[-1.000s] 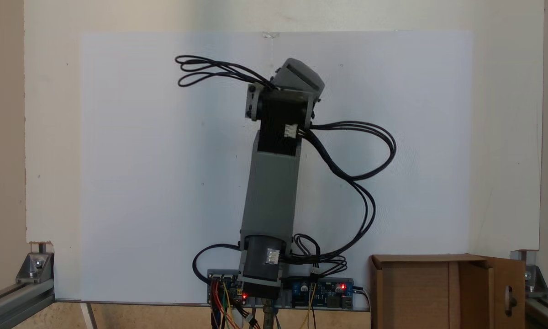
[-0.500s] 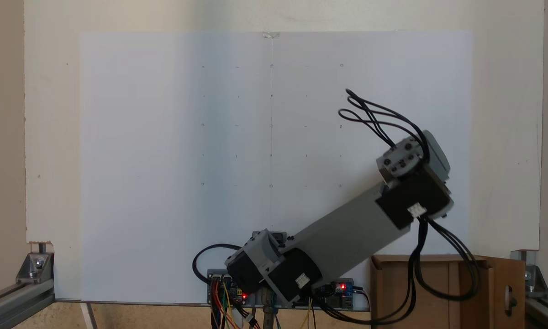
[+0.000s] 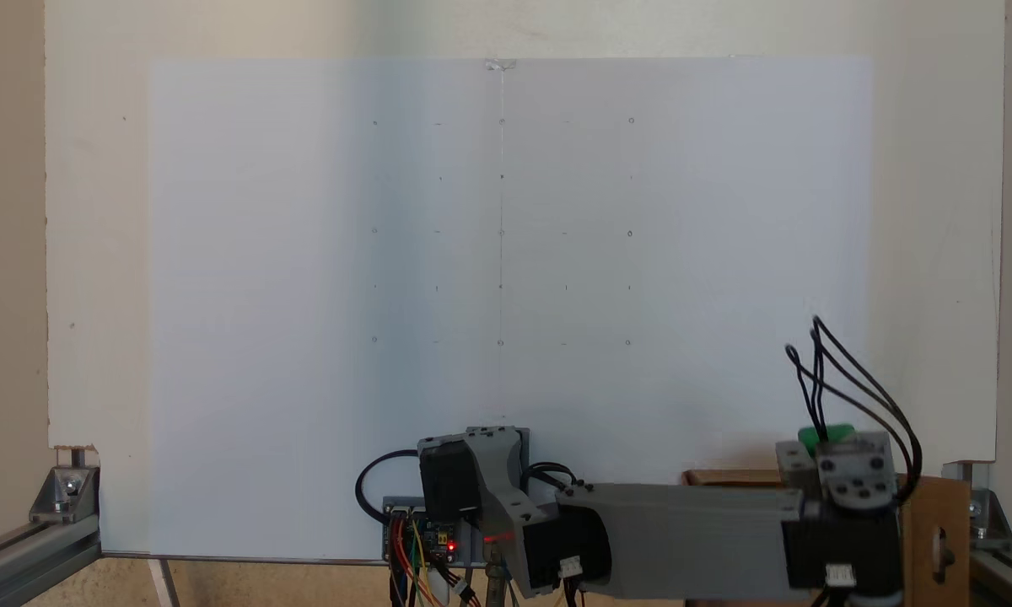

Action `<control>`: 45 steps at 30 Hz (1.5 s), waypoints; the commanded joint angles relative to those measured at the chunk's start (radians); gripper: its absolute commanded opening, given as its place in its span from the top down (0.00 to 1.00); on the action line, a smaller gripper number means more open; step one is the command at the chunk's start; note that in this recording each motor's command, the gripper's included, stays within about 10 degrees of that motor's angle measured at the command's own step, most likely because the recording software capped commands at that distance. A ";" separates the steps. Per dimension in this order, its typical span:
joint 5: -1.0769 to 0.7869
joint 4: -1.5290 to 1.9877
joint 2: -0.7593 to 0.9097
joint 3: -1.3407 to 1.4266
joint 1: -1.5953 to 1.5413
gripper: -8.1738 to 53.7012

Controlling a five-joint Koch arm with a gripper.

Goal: Grasp a green dice and put it in the bin.

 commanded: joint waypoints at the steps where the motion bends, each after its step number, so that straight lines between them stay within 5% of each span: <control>1: -0.121 -0.005 0.029 -0.026 0.083 0.68; 15: -0.261 -0.029 -0.100 -0.026 0.334 0.68; 18: -0.259 -0.035 -0.101 -0.026 0.347 0.35; 23: -0.210 -0.060 -0.104 -0.026 0.368 0.09; 33: -0.192 -0.072 -0.100 -0.026 0.348 0.14; 45: -0.023 -0.069 0.103 -0.026 -0.011 0.14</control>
